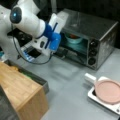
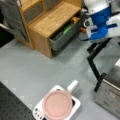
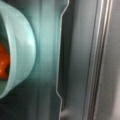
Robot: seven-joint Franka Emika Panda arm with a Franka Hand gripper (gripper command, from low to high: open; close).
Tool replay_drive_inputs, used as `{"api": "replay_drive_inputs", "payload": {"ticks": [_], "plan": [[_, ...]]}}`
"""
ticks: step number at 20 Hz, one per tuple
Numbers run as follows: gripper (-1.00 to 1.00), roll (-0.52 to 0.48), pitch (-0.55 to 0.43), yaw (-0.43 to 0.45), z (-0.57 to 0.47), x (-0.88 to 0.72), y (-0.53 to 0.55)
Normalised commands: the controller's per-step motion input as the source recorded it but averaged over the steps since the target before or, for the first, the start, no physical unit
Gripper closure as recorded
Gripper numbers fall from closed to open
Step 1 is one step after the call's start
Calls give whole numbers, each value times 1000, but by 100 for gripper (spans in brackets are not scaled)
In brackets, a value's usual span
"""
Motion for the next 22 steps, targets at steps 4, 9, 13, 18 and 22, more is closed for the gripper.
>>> {"api": "replay_drive_inputs", "payload": {"ticks": [4,9,13,18,22], "plan": [[-100,25,-133,29,-301,-168,-275],[-100,-44,-145,65,-318,-76,-283],[-100,-47,-126,95,-302,47,-250],[-100,16,-89,106,-208,106,-264],[-100,86,-62,97,-80,143,-277]]}}
